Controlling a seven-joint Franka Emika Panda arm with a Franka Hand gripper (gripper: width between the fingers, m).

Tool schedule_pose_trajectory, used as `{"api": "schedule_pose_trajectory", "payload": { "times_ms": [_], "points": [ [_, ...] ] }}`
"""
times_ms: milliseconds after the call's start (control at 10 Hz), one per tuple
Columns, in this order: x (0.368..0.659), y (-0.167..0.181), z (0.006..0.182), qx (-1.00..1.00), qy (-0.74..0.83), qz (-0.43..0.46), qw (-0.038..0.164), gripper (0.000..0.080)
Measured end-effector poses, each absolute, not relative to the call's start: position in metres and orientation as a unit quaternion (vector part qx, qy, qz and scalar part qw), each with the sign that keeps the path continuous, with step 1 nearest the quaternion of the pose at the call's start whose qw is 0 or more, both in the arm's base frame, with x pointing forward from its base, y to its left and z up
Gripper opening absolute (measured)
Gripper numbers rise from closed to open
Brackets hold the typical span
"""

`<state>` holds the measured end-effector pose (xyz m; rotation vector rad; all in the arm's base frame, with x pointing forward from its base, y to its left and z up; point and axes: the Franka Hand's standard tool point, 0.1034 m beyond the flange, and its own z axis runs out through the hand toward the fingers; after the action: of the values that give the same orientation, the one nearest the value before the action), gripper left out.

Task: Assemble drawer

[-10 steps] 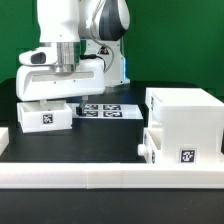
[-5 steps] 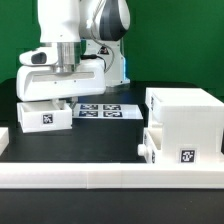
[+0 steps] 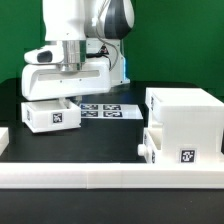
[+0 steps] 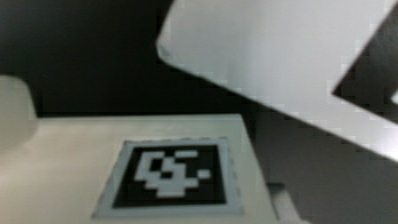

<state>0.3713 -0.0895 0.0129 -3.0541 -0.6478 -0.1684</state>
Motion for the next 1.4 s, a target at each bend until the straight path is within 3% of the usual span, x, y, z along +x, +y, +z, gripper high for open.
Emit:
{"api": "schedule_pose_trajectory", "payload": {
  "times_ms": [300,700,1100,1400],
  "points": [
    [0.398,-0.063,0.036,-0.973,-0.225,-0.053,0.012,0.0042],
    [0.458,-0.043,0.072,-0.966,-0.253,-0.058,0.022,0.0042],
    [0.461,-0.044,0.072,-0.959,-0.278,-0.056,0.022,0.0042],
    [0.468,-0.045,0.069,-0.906,-0.419,-0.056,0.015,0.0042]
  ]
}}
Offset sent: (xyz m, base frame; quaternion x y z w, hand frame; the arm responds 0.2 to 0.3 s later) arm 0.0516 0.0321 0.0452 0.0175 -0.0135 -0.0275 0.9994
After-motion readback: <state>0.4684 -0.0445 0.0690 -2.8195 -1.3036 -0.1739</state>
